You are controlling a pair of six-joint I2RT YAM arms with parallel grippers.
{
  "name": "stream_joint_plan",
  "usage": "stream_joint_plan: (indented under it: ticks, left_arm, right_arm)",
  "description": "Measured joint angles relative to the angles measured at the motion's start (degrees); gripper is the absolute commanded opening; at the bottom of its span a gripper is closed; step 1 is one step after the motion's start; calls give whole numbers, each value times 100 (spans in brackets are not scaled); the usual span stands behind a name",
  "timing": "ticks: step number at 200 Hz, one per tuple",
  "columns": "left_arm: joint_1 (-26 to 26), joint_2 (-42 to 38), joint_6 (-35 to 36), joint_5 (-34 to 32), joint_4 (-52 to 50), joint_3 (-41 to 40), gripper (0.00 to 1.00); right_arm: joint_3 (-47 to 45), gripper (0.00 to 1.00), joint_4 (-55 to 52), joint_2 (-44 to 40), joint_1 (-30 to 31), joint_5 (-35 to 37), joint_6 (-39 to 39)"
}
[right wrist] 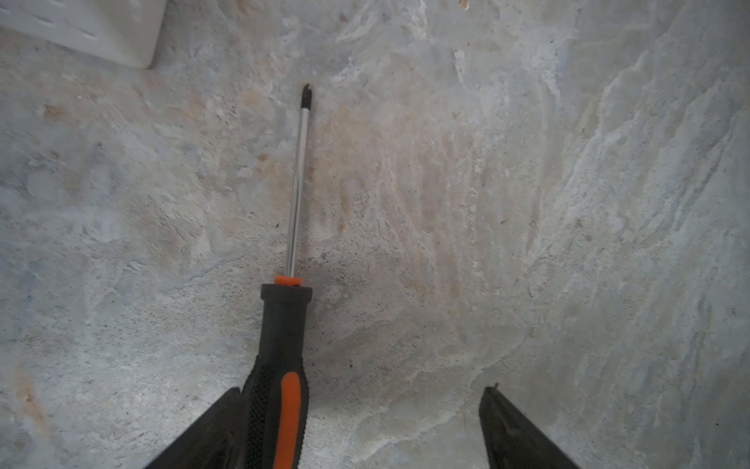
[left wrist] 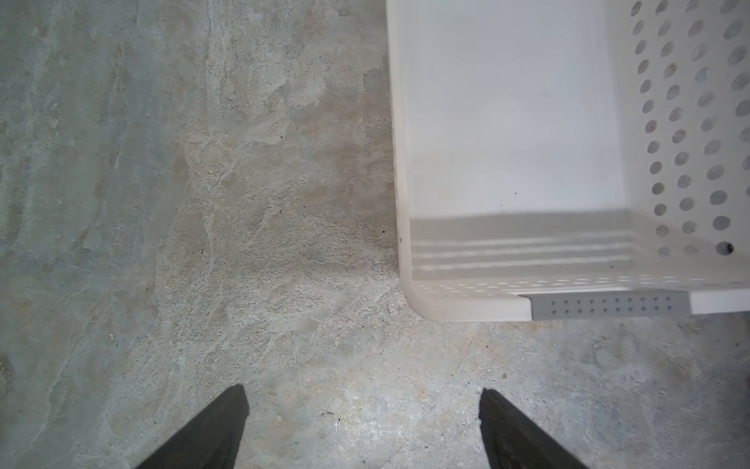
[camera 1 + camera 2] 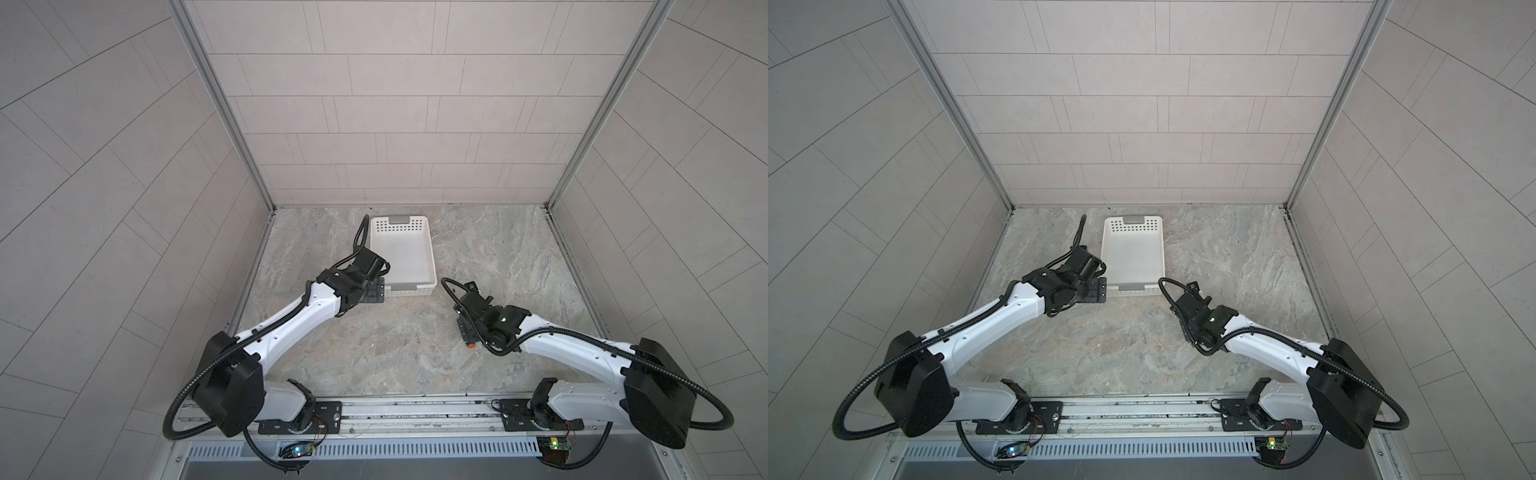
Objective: Put the screwdriver in the bin
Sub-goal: Pick up the screwdriver from the center of the table.
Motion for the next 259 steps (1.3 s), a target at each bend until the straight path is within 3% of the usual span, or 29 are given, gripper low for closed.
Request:
stream_joint_plan:
  ticks: [50,83,169,259]
  left_arm:
    - [0,-876,-31,-240,66,-208,100]
    - [0,-1355,-155,-409,83,-315,100]
    - [-2,-1318,-256,-533,74,-361,100]
    - [-2,-1338,-271,-669,68,-361,100]
  right_arm:
    - [-22,78,570,595,28,-358,63]
    - [-35,66,745,857,26,-442,133]
    - [-234,46,1054,879,-116,-573,229]
    - [-393,10,1499,756,-291,-723,214]
